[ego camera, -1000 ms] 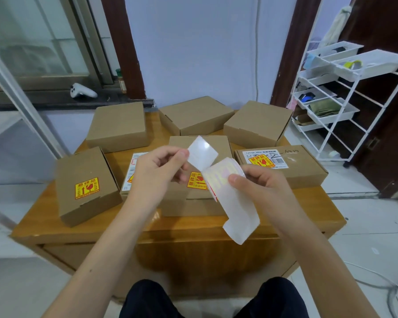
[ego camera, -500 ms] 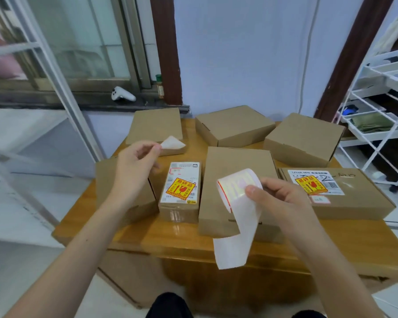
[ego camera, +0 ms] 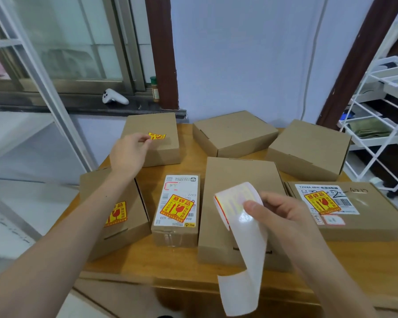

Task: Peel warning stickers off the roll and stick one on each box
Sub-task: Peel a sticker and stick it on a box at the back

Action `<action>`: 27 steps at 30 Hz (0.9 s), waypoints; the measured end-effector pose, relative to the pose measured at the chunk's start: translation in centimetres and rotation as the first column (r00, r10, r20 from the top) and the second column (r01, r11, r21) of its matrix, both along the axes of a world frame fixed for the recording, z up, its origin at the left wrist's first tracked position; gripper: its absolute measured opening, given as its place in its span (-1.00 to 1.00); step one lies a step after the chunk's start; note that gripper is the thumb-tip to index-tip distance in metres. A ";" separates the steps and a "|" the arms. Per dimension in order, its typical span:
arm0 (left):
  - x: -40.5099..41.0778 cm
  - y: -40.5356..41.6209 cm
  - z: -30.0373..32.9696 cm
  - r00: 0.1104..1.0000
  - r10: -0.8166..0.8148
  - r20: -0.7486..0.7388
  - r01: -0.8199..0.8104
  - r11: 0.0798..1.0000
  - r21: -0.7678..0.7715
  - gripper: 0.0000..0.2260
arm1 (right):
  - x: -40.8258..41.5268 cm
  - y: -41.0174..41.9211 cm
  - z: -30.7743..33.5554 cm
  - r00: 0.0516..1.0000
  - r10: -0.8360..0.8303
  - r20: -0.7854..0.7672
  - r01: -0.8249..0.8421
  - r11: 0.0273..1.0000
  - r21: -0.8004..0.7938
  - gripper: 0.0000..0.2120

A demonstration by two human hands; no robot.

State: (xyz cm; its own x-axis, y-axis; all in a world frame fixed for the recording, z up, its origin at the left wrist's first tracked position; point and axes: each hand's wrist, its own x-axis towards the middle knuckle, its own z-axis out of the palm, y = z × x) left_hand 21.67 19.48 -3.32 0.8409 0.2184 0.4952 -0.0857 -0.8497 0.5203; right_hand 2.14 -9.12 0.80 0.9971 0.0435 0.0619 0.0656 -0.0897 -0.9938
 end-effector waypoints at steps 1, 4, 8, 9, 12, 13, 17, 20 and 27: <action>0.4 0.0 -0.1 1.000 0.011 -0.008 -0.010 0.999 0.034 -0.76 | 0.2 0.0 0.1 1.000 -0.006 0.011 0.006 1.000 0.003 -0.86; 1.2 0.2 -0.6 0.998 0.042 -0.040 -0.038 0.994 0.100 -0.76 | 0.7 0.2 0.5 0.999 -0.022 0.042 0.021 1.000 0.015 -0.84; 1.6 0.5 -1.6 0.999 0.026 -0.043 -0.018 0.983 0.184 -0.76 | 1.4 0.4 0.9 0.998 -0.036 0.057 0.034 0.998 0.044 -0.80; 1.7 0.5 -1.8 0.999 0.026 -0.036 -0.017 0.978 0.210 -0.76 | 1.6 0.5 0.9 0.998 -0.034 0.058 0.031 0.998 0.056 -0.77; 1.7 0.4 -2.0 0.998 0.057 -0.030 -0.050 0.978 0.200 -0.77 | 2.4 0.8 0.9 0.998 -0.035 0.059 0.030 0.996 0.080 -0.71; 1.8 0.5 -2.1 0.998 0.054 -0.026 -0.048 0.980 0.192 -0.77 | 2.6 0.8 0.8 0.997 -0.037 0.063 0.032 0.996 0.084 -0.72; 1.5 0.4 -1.9 0.998 -0.054 -0.033 0.061 0.967 0.245 -0.72 | 3.3 0.9 0.5 0.998 -0.015 0.060 0.007 0.993 0.121 -0.82; 1.3 0.3 -1.8 0.990 -0.056 -0.126 0.100 0.919 0.381 -0.64 | 3.5 0.8 0.1 0.999 -0.011 0.033 0.006 0.989 0.149 -0.80; -2.2 -1.8 1.0 0.967 -0.173 -0.188 0.214 0.951 0.223 -0.65 | 2.2 0.4 0.3 0.998 -0.021 0.064 0.014 0.994 0.105 -0.71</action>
